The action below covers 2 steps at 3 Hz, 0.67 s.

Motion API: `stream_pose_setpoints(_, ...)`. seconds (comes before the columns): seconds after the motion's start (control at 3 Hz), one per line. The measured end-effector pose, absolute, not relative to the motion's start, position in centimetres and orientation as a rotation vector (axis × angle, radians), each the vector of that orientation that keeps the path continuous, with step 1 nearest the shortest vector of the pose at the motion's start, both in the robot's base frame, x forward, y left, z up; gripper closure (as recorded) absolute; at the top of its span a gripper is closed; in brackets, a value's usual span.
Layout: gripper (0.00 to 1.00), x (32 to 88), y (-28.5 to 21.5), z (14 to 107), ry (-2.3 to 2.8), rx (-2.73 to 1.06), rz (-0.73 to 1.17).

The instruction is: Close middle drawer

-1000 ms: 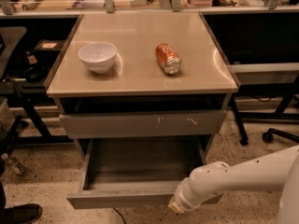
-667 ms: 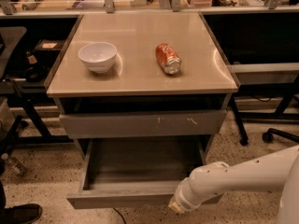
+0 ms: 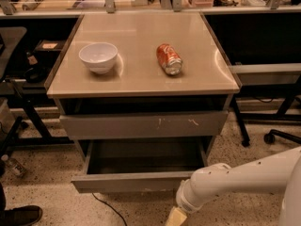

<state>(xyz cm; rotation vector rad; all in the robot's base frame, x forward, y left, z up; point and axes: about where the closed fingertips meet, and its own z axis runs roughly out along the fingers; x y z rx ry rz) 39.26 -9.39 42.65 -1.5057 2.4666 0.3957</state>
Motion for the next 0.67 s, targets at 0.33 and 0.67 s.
stream_pose_setpoints(0.33, 0.00, 39.25, -9.39, 42.65, 2.467, -1.506, 0.396)
stream_pose_setpoints(0.67, 0.19, 39.25, -9.39, 42.65, 2.467, -1.506, 0.396)
